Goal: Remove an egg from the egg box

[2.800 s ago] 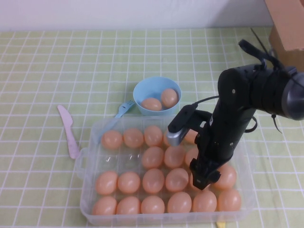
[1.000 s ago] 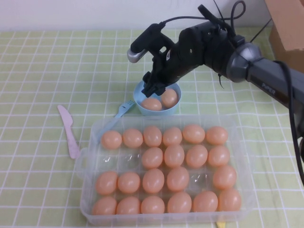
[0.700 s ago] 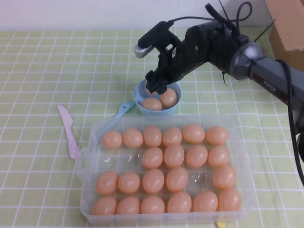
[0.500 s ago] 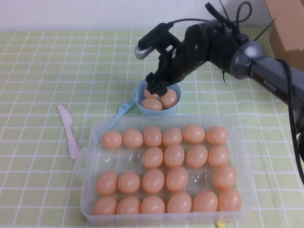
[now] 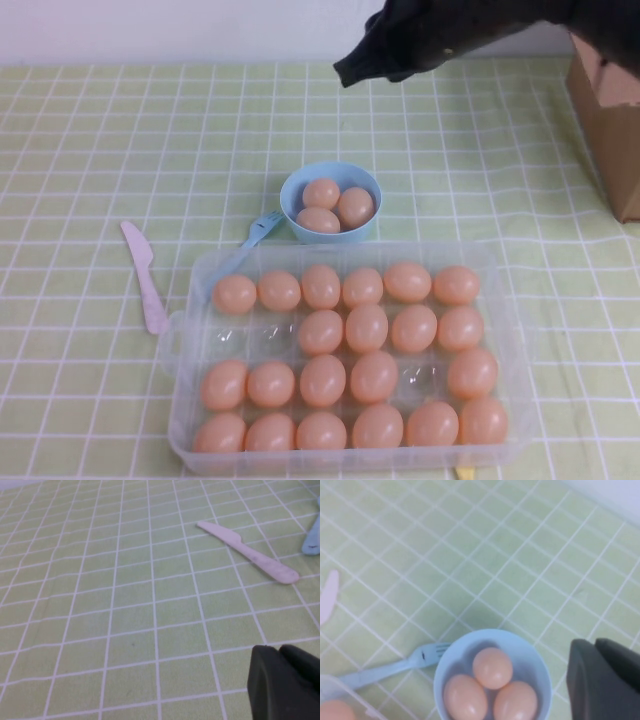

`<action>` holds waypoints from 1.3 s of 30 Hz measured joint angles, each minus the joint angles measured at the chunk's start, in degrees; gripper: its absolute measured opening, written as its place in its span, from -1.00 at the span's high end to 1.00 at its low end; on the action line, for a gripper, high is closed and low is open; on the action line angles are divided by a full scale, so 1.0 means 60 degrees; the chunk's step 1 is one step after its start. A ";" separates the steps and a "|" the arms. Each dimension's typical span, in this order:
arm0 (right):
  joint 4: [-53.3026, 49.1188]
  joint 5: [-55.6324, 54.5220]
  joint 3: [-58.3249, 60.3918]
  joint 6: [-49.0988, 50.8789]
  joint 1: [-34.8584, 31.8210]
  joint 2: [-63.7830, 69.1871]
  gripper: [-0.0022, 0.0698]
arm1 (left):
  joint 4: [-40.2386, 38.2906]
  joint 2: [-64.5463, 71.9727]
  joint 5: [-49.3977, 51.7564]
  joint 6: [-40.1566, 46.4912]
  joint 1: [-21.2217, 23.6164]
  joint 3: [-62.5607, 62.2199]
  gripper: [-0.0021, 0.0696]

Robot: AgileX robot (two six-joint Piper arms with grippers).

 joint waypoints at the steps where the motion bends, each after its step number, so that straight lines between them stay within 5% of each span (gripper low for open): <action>1: 0.0083 -0.0550 0.0595 0.0000 0.0000 -0.0476 0.97 | 0.0000 0.0000 0.0000 0.0000 0.0000 0.0000 0.96; 9: 0.0191 -0.4496 0.5842 0.0000 0.0000 -0.4155 0.98 | 0.0000 0.0000 0.0000 0.0000 0.0000 0.0000 0.96; 16: 0.0191 -0.5611 0.8973 0.0000 0.0000 -0.6911 0.98 | 0.0000 0.0000 0.0000 0.0000 0.0000 0.0000 0.96; 25: 0.0210 -0.5497 1.0926 0.0029 0.0000 -1.0035 0.99 | 0.0000 0.0000 0.0000 0.0000 0.0000 0.0000 0.96; 34: -0.0103 -0.1296 1.1132 0.0101 -0.0006 -1.1491 0.99 | 0.0000 0.0000 0.0000 0.0000 0.0000 0.0000 0.96; 39: -0.0295 -0.1289 1.1731 0.0268 -0.0006 -1.2154 0.99 | 0.0000 0.0000 0.0000 0.0000 0.0000 0.0000 0.96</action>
